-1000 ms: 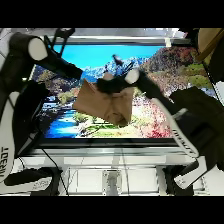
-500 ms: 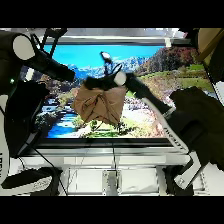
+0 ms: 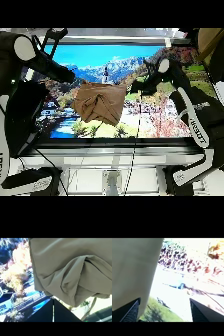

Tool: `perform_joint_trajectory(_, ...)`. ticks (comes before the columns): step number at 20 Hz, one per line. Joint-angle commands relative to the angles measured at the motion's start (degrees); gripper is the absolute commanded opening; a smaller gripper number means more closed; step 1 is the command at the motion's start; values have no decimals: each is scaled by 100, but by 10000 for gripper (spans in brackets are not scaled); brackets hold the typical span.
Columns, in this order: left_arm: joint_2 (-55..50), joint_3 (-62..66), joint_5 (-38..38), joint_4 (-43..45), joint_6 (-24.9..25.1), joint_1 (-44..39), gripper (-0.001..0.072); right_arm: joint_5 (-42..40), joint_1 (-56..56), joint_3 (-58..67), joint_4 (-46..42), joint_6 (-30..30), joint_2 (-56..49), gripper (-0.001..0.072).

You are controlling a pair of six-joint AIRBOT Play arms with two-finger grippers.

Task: Fold the clothes and pants, and hang the long-sleeved shirts on hangers.

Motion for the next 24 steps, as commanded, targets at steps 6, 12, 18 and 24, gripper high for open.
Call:
perform_joint_trajectory(6,-7,-96,2,0,-17,2,11,-1305,-125,-1670,3722,-1458,-780,720)
perform_joint_trajectory(12,-7,-96,2,0,-17,0,11,-1377,15,-1670,4258,-1947,-811,717)
perform_joint_trajectory(18,-7,-96,-2,0,-17,0,11,-1558,195,-1670,4207,-1939,-802,716)
perform_joint_trajectory(24,-7,-96,2,0,-17,2,11,-1257,-234,-1657,3685,-1926,-400,699)
